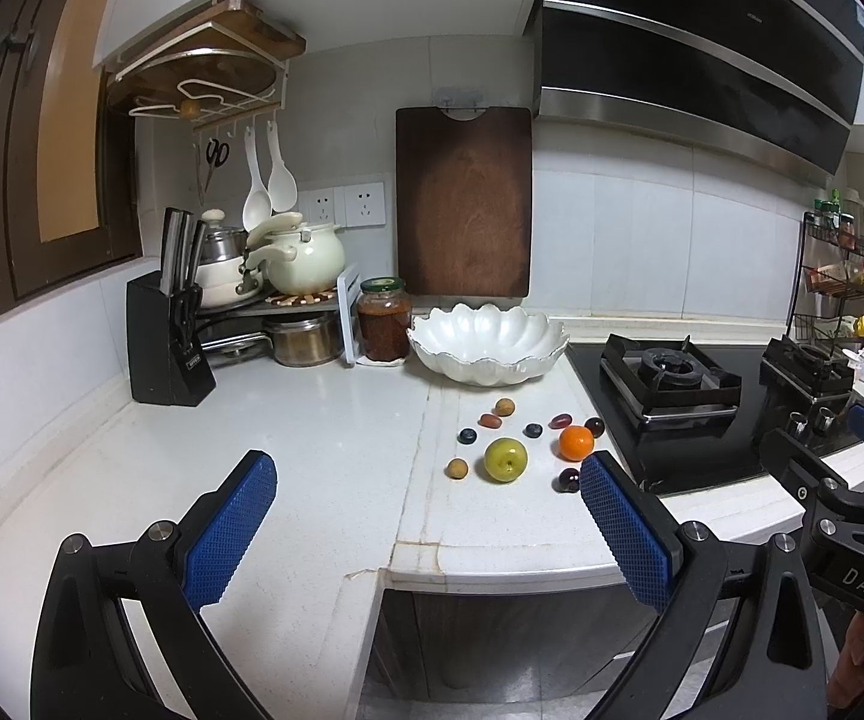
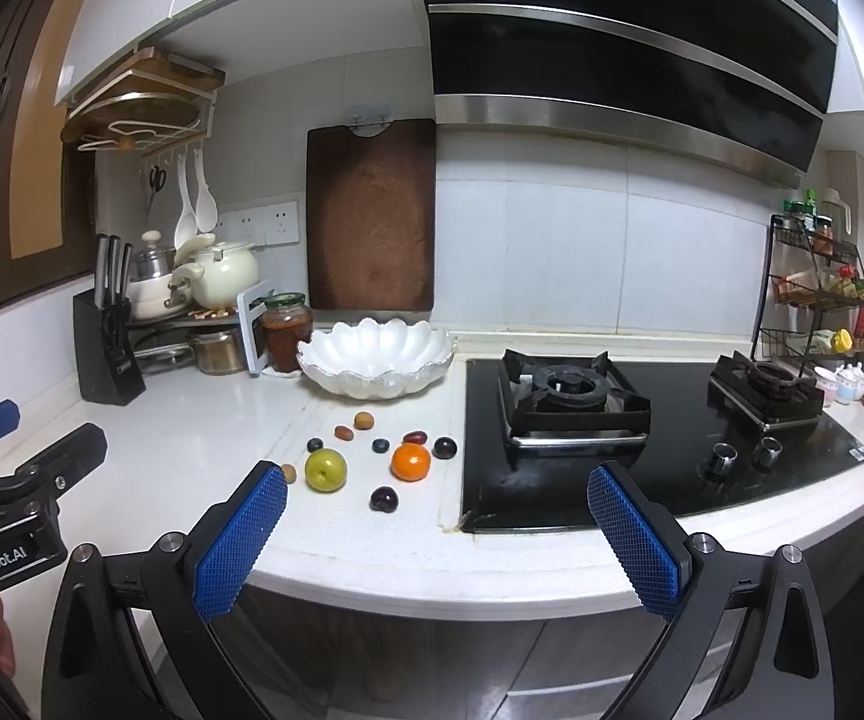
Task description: Organize fruits
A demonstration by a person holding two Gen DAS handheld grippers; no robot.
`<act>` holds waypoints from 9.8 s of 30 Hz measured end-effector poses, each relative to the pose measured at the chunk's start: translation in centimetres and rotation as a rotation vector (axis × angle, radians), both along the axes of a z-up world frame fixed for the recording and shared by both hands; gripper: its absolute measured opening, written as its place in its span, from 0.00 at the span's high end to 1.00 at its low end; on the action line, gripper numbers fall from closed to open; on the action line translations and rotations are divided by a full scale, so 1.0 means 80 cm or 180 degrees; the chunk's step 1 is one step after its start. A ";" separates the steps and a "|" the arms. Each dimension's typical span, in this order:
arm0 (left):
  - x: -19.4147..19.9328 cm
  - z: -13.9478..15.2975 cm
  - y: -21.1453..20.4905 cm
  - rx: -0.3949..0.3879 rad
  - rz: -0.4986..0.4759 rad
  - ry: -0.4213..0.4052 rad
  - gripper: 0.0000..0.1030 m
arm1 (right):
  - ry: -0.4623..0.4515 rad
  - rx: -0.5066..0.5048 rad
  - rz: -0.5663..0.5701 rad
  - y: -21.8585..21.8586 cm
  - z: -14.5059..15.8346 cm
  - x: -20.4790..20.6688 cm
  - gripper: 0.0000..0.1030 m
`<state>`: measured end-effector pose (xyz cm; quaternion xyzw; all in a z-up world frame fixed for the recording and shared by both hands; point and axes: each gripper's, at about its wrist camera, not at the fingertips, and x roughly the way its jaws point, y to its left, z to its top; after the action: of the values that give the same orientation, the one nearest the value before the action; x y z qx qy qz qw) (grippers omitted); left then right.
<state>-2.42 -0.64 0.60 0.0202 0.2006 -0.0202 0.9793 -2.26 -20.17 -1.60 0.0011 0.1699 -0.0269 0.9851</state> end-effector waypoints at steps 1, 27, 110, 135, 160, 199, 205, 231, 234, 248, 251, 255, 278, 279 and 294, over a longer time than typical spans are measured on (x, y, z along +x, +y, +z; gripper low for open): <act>0.002 -0.001 0.000 0.0004 -0.0004 0.0010 0.00 | 0.0004 -0.0007 -0.0004 0.002 -0.001 0.000 0.01; 0.142 -0.053 0.012 0.0135 -0.0159 0.0504 0.15 | 0.0539 0.0001 0.0212 0.026 -0.057 0.143 0.14; 0.352 -0.131 -0.011 0.0040 -0.0564 0.1136 0.77 | 0.1093 0.0119 0.0613 0.051 -0.110 0.339 0.70; 0.429 -0.060 -0.010 -0.0029 -0.0426 0.0651 0.77 | 0.0644 0.0096 0.0814 0.066 -0.052 0.431 0.70; 0.565 -0.029 -0.057 0.0280 -0.0247 0.0624 0.77 | 0.0739 -0.0196 0.0785 0.031 -0.017 0.592 0.70; 0.741 -0.131 -0.083 0.0429 -0.0114 0.1822 0.75 | 0.1962 -0.0116 0.0896 0.024 -0.110 0.763 0.70; 0.733 -0.124 -0.081 0.0411 -0.0057 0.1793 0.51 | 0.2004 -0.0065 0.0842 0.020 -0.114 0.762 0.53; 0.589 -0.007 -0.054 0.0140 -0.0093 0.1138 0.15 | 0.1329 0.0118 0.0664 -0.014 -0.019 0.605 0.53; 0.564 0.013 -0.052 0.0066 -0.0183 0.1008 0.15 | 0.1199 0.0135 0.0627 -0.016 -0.005 0.580 0.53; 0.464 0.046 -0.039 0.0021 -0.0289 0.0735 0.15 | 0.0833 0.0013 0.0652 -0.011 0.031 0.478 0.47; 0.448 0.046 -0.039 0.0058 -0.0293 0.0709 0.15 | 0.0826 -0.0022 0.0651 -0.010 0.030 0.461 0.47; 0.429 0.041 -0.038 0.0056 -0.0342 0.0744 0.15 | 0.0831 -0.0020 0.0642 -0.009 0.025 0.442 0.47; 0.379 -0.009 -0.046 0.0198 -0.0491 0.1062 0.15 | 0.1124 0.0040 0.0738 -0.015 -0.026 0.391 0.47; 0.378 -0.012 -0.047 0.0222 -0.0487 0.1072 0.15 | 0.1145 0.0025 0.0732 -0.015 -0.030 0.390 0.47; 0.362 -0.060 -0.052 0.0282 -0.0565 0.1339 0.15 | 0.1411 -0.0027 0.0938 -0.007 -0.074 0.379 0.47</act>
<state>26.55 -4.80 -4.23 0.0760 0.3985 -0.1012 0.9084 28.02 -20.72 -7.48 -0.0337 0.3797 0.1166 0.9171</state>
